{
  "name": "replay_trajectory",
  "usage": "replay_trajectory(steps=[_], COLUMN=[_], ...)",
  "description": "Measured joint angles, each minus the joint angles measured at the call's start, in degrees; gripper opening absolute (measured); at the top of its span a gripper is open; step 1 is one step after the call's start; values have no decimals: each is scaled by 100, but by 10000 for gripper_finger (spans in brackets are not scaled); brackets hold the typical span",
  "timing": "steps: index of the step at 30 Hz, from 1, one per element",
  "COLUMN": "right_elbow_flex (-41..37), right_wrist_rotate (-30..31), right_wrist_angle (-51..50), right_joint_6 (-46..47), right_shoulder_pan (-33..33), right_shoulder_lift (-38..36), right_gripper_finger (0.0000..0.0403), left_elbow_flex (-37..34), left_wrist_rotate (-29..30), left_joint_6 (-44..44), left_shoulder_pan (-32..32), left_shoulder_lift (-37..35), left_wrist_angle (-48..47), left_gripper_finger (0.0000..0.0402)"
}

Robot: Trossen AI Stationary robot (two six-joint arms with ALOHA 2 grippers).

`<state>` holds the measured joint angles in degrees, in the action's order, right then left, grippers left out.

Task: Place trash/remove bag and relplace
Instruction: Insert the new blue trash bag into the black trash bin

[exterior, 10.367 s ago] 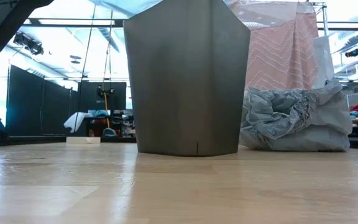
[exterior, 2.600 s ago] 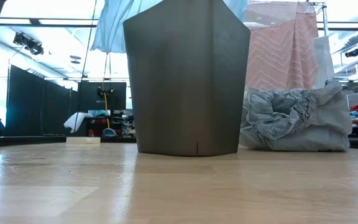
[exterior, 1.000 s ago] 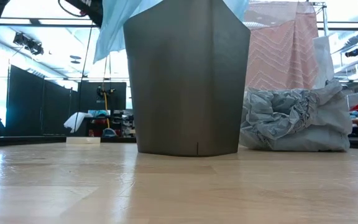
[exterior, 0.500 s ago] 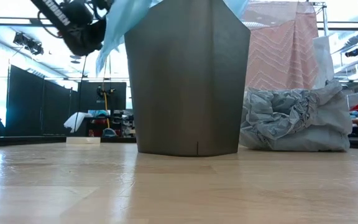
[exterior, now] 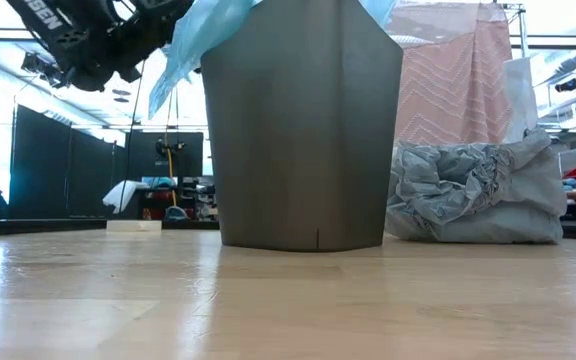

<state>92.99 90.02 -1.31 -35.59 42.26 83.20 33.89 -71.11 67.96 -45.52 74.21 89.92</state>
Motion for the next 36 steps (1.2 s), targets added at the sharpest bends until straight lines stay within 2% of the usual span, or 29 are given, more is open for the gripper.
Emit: replay_trajectory(steps=[5, 13, 21, 26, 28, 32, 36], right_elbow_flex=[0, 0, 0, 0, 0, 0, 0], right_wrist_rotate=[-2, -2, -18, -19, -29, -249, -350], right_wrist_angle=[5, 14, 17, 16, 16, 16, 16], right_joint_6=[0, -182, -203, -203, -203, -203, -201], right_shoulder_pan=[-163, -458, -525, -525, -525, -523, -525], right_shoulder_lift=[0, 0, 0, -1, 0, 0, 0], right_gripper_finger=[0, 0, 0, 0, 0, 0, 0], left_elbow_flex=[-606, -1669, -2225, -2643, -2810, -3021, -3032], left_wrist_rotate=[246, 295, 424, 465, 664, 1660, 1965], left_joint_6=[-13, -22, -219, -997, -1438, -1835, -1615], left_shoulder_pan=[95, 303, 453, 202, 90, 102, 467], left_shoulder_lift=[-174, -186, -205, -205, -203, -198, -193], left_wrist_angle=[1, -106, -160, -869, -1423, -2264, -2180], left_gripper_finger=[4, 2, 1, 1, 1, 1, 1])
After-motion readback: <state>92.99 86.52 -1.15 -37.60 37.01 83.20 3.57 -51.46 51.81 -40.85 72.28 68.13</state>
